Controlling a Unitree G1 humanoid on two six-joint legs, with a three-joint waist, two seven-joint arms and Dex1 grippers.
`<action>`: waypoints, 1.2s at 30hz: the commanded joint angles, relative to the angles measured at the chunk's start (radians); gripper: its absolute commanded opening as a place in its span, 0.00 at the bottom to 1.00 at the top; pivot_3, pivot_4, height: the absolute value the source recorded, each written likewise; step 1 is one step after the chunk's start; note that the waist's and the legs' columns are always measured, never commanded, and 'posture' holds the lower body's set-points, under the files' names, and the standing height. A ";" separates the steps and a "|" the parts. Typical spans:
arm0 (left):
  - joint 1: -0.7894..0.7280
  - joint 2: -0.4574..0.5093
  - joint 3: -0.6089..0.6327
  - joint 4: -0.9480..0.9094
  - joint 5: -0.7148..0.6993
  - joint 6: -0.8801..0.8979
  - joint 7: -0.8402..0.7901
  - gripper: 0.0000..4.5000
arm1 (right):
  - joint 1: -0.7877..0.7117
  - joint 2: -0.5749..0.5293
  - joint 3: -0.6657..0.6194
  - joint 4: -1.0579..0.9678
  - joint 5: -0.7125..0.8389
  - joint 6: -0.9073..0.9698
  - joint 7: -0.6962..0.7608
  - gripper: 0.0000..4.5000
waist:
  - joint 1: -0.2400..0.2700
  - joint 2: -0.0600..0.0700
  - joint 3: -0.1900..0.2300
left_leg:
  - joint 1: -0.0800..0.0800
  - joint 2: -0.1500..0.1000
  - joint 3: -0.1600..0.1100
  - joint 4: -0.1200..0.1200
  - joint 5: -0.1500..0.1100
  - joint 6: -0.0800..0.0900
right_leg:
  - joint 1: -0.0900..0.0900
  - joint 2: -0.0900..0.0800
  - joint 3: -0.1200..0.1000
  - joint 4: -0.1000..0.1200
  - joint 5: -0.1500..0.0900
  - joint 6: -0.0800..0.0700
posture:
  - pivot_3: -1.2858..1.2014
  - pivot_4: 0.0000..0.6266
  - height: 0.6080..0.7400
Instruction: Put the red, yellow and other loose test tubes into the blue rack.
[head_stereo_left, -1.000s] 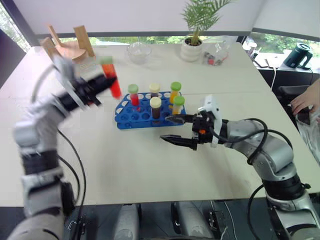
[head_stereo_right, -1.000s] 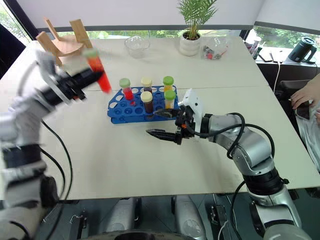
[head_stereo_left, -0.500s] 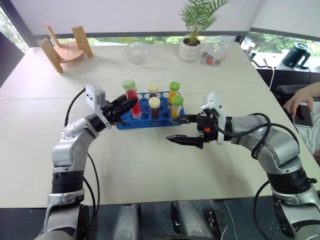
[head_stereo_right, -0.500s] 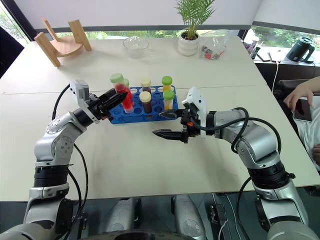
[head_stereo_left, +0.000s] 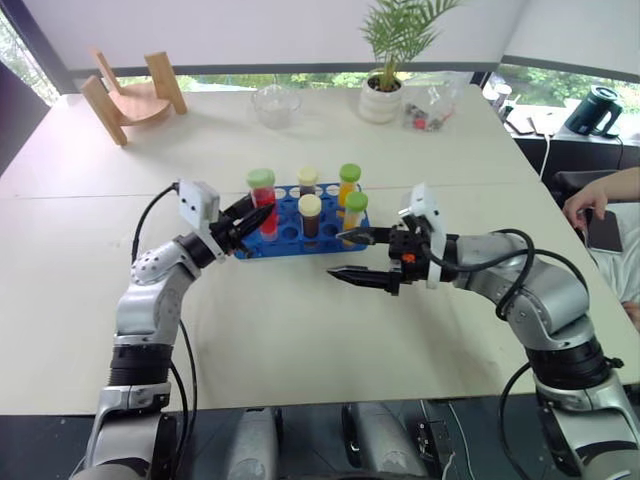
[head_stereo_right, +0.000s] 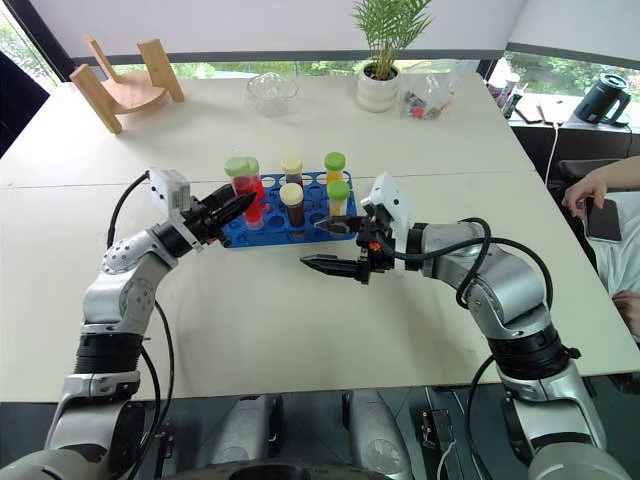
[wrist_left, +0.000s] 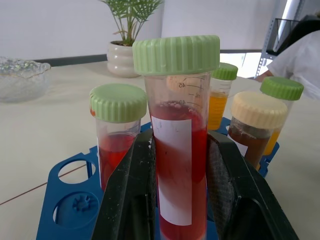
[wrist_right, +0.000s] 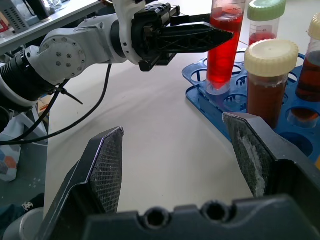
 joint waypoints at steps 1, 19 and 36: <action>-0.003 0.002 -0.013 0.007 0.021 -0.039 0.011 0.18 | -0.011 0.009 -0.018 -0.039 0.011 -0.002 -0.009 0.78 | 0.000 0.000 0.000 | 0.000 0.000 0.000 0.000 0.000 0.000 | 0.000 0.000 0.000 0.000 0.000 0.000 | 0.52 0.24 1.00; 0.074 0.069 -0.003 -0.120 -0.043 0.066 0.006 1.00 | 0.025 0.014 -0.009 -0.055 0.014 0.007 -0.020 0.78 | -0.001 0.000 0.000 | 0.000 0.000 0.000 -0.001 0.000 0.000 | 0.000 0.000 0.000 -0.001 0.000 0.000 | 0.52 0.24 1.00; 0.659 0.337 0.092 -0.607 -0.293 0.440 -0.059 1.00 | 0.294 -0.086 0.017 -0.167 0.060 0.088 0.017 0.78 | 0.000 0.000 0.001 | 0.004 0.001 0.002 0.000 0.000 0.000 | 0.003 0.000 0.002 -0.004 -0.004 -0.006 | 0.52 0.24 1.00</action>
